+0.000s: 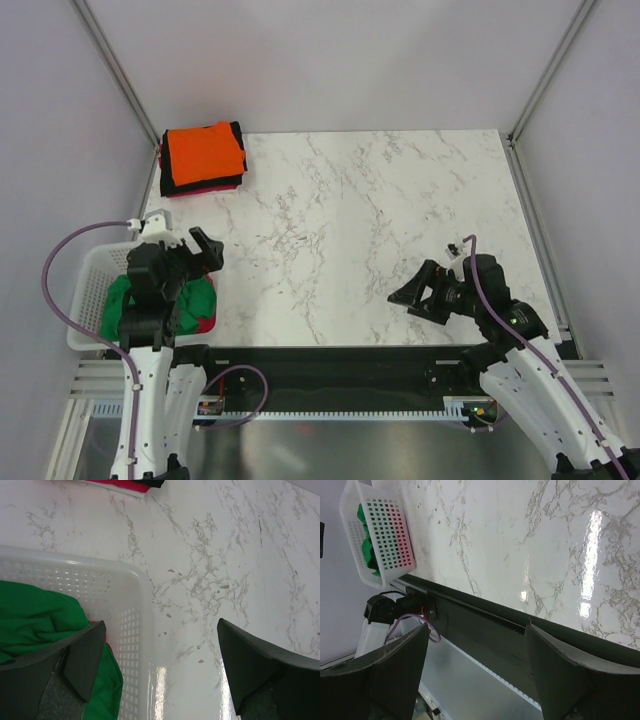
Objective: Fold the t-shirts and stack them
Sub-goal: Reset both grippers
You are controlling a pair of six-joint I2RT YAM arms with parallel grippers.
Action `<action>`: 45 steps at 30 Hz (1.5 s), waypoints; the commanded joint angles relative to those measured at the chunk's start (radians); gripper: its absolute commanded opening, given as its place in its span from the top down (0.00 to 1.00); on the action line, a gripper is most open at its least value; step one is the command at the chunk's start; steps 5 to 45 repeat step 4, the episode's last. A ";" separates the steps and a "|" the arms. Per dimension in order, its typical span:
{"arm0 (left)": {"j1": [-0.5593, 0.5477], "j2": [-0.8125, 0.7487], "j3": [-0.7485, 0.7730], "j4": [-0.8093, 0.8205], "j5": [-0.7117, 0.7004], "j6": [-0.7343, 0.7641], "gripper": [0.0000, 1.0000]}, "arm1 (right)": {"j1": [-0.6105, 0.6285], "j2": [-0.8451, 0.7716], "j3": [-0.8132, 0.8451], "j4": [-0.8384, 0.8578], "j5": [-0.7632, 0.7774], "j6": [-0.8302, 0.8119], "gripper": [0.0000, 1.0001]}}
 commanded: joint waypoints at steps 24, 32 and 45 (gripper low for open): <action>-0.028 -0.008 -0.003 0.010 -0.090 -0.034 0.00 | 0.007 -0.056 -0.005 0.151 0.061 0.102 0.13; -0.028 -0.008 -0.003 0.010 -0.090 -0.034 0.00 | 0.007 -0.056 -0.005 0.151 0.061 0.102 0.13; -0.028 -0.008 -0.003 0.010 -0.090 -0.034 0.00 | 0.007 -0.056 -0.005 0.151 0.061 0.102 0.13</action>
